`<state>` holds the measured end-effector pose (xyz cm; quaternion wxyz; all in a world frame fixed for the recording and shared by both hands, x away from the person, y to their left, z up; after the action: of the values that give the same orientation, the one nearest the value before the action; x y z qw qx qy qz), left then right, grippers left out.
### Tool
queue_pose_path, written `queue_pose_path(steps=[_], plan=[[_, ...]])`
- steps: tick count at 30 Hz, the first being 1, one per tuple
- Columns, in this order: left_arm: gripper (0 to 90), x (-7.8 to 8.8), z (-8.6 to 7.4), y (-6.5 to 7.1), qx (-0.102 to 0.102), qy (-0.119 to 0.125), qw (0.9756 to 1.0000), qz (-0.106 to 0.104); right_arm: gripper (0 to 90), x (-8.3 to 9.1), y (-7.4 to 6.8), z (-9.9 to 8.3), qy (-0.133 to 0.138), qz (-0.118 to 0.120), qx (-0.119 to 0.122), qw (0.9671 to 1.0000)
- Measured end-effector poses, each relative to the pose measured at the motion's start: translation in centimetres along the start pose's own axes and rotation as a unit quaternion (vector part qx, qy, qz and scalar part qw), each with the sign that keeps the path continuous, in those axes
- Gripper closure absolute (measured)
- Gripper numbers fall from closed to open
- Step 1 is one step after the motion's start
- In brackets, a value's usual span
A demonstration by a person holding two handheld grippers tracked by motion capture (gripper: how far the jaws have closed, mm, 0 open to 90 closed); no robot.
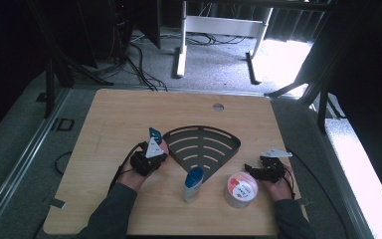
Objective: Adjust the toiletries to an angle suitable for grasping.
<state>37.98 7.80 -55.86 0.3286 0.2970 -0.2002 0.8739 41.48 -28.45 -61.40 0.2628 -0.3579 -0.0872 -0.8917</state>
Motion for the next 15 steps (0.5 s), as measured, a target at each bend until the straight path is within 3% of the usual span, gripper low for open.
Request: queue_pose_path(steps=[2, 7, 11, 15], plan=[[88.5, 0.0, 0.1, 0.2, 0.005, -0.001, 1.0, -0.002, 20.5, 0.0, 0.0, 0.0, 0.0, 0.0, 0.0, 1.0], [86.7, 1.2, 0.7, 2.2, 0.022, 0.024, 0.9986, -0.041, 20.5, 0.0, 0.0, 0.0, 0.0, 0.0, 0.0, 1.0], [84.8, 2.5, 0.9, 3.9, 0.019, 0.033, 0.9971, -0.066, 20.5, 0.0, 0.0, 0.0, 0.001, 0.0, 0.001, 1.0], [84.0, 3.2, 0.5, 5.0, 0.014, 0.026, 0.9964, -0.08, 20.5, 0.0, 0.0, 0.0, 0.001, 0.0, 0.001, 1.0]])
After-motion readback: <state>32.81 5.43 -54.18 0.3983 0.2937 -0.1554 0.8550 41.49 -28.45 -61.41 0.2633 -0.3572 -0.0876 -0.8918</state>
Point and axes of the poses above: each handheld gripper's, and its own axes: x roughly backward along the jaws, z roughly out of its top, y roughly to its right, the point moved 8 cm from there along -x, roughly forward along the jaws, and after that the axes turned 3 degrees about z, right-handed, at the moved point
